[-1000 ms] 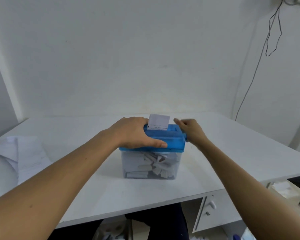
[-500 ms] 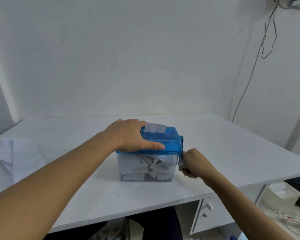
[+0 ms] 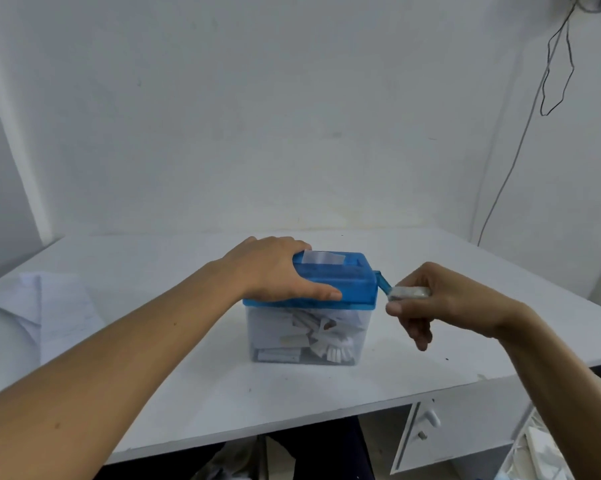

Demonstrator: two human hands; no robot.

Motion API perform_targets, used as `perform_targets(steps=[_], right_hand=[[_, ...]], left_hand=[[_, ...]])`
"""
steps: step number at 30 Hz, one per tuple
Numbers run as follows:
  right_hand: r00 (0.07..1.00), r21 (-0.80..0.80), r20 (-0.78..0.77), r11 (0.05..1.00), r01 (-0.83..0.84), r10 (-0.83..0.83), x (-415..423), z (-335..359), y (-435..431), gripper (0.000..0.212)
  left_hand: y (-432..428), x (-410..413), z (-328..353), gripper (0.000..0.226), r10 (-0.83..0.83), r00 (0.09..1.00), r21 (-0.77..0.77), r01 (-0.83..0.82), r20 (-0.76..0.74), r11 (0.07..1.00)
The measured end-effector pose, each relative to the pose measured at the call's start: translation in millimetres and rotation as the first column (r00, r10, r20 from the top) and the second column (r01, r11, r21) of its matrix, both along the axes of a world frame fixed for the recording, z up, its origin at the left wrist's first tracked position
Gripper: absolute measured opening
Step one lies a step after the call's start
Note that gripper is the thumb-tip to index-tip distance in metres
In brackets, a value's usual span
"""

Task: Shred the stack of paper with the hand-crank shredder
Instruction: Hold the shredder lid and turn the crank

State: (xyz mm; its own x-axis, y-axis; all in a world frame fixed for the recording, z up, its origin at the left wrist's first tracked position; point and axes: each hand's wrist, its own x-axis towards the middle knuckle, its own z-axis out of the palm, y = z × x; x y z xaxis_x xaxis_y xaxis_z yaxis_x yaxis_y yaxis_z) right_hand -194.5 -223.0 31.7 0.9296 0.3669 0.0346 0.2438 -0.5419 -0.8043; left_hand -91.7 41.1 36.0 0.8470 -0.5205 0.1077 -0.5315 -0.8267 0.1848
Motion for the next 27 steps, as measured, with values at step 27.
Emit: perform_targets(steps=[27], right_hand=[[0.833,0.263,0.000,0.804,0.533,-0.553,41,-70,37,0.055]], left_hand=[[-1,7,0,0.102,0.046,0.999,0.018,-0.047,0.027,0.999]])
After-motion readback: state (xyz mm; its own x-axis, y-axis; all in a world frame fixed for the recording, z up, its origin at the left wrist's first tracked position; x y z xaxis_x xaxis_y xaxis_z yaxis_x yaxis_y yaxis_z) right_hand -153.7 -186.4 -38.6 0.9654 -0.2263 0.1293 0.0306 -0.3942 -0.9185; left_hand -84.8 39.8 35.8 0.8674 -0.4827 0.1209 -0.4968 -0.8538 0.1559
